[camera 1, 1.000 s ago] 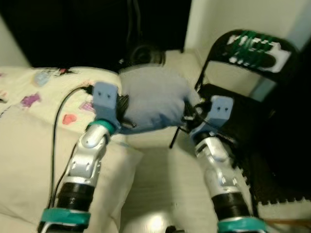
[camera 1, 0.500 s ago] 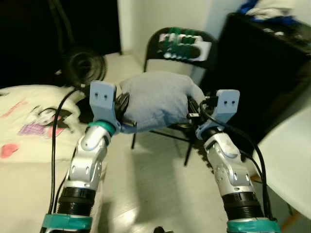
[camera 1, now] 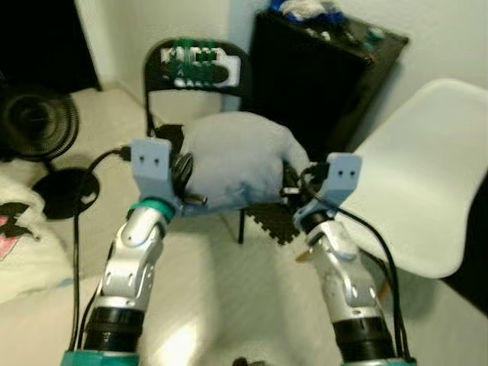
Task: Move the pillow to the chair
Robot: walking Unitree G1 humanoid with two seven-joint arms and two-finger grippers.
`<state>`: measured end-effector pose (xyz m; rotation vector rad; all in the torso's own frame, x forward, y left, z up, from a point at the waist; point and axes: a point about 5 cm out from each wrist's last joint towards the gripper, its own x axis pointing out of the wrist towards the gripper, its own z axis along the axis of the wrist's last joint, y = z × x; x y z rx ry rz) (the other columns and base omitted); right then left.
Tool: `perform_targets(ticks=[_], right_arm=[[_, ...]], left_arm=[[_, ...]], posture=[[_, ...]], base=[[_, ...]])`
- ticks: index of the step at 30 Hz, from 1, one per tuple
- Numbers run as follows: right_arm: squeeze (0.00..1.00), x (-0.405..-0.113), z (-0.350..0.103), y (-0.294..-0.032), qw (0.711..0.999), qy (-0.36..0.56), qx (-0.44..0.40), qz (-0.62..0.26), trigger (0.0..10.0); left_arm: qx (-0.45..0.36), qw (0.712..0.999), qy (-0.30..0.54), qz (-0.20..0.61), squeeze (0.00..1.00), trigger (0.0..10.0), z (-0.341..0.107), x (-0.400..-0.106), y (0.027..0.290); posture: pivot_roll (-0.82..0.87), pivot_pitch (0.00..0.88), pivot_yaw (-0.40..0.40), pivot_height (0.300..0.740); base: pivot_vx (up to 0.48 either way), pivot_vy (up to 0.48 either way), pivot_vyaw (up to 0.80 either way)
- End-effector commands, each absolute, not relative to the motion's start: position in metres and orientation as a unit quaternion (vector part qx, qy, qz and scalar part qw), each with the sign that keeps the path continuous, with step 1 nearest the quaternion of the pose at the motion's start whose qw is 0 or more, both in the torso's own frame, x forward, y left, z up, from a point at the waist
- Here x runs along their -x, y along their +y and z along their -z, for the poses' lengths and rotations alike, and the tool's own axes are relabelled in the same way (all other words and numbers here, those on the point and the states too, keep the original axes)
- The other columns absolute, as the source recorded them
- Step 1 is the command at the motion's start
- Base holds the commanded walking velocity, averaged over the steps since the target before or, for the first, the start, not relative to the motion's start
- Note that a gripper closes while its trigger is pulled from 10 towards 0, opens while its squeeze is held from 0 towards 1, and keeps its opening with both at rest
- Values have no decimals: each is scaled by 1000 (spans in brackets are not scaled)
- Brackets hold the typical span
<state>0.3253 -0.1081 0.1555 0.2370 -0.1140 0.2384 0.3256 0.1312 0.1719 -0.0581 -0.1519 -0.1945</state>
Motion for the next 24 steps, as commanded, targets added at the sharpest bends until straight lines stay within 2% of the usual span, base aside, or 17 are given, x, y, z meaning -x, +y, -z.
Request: perform_targets(ticks=[1, 24], right_arm=[[0, -325, -164, -109, 984, -73, -110, -117, 10000], [0, -328, -168, -112, 986, -77, -98, -114, 10000]], left_arm=[[33, 988, -99, 117, 0, 10000, -182, -323, 122], [34, 986, -105, 125, 0, 10000, -185, -323, 119]], posture=[[81, 5, -4, 740], [77, 0, -22, 740]], base=[[0, 0, -800], [0, 0, -800]])
